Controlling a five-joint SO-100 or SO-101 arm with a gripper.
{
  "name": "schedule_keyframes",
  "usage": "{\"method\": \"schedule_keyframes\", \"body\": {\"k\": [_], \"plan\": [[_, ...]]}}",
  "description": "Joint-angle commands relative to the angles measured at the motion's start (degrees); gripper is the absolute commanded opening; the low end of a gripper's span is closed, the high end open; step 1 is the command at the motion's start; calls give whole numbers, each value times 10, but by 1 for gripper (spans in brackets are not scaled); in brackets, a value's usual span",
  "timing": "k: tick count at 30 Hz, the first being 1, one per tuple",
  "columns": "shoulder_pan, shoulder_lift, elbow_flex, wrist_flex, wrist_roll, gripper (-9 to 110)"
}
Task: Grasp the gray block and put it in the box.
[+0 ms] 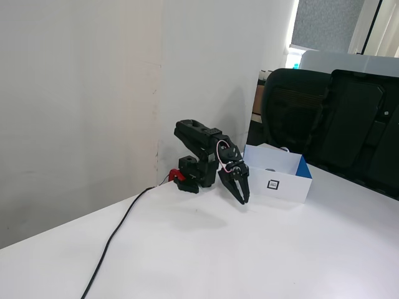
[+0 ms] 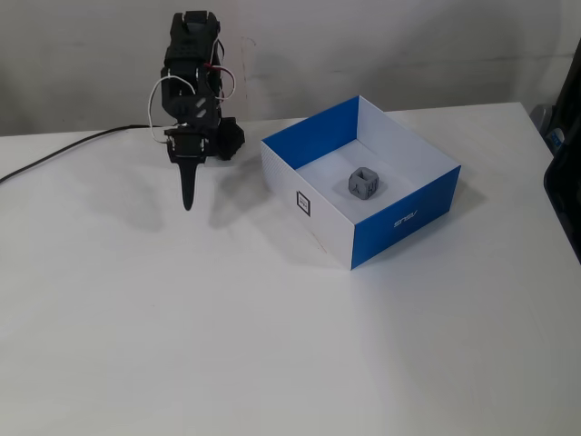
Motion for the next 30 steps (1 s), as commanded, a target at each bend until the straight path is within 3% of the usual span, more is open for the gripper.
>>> {"method": "schedule_keyframes", "body": {"k": [1,17,30], "plan": [[-4,38,11,-6,-8,0],[-2,88,68,18,-30,0],[-6,250,140,111,-37,0]]}}
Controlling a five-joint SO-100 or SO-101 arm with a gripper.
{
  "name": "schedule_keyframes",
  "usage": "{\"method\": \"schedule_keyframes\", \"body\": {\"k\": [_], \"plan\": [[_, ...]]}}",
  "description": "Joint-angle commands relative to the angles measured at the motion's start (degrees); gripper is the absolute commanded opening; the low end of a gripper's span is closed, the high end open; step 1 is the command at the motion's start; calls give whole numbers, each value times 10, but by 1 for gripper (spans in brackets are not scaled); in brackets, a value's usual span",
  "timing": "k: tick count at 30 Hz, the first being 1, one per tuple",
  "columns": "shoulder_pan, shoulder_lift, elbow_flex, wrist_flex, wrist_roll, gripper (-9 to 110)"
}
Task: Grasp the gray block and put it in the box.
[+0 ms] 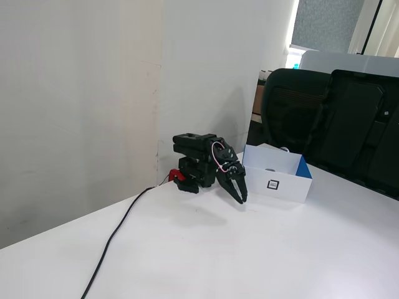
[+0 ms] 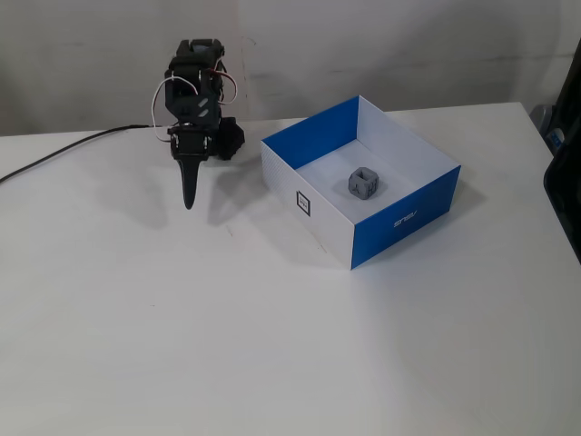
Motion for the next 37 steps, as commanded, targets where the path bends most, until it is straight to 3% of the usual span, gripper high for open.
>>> {"method": "schedule_keyframes", "body": {"k": [1,37], "plan": [[-6,17,29,5,-6,0],[-19,18,32,13,-5,0]]}}
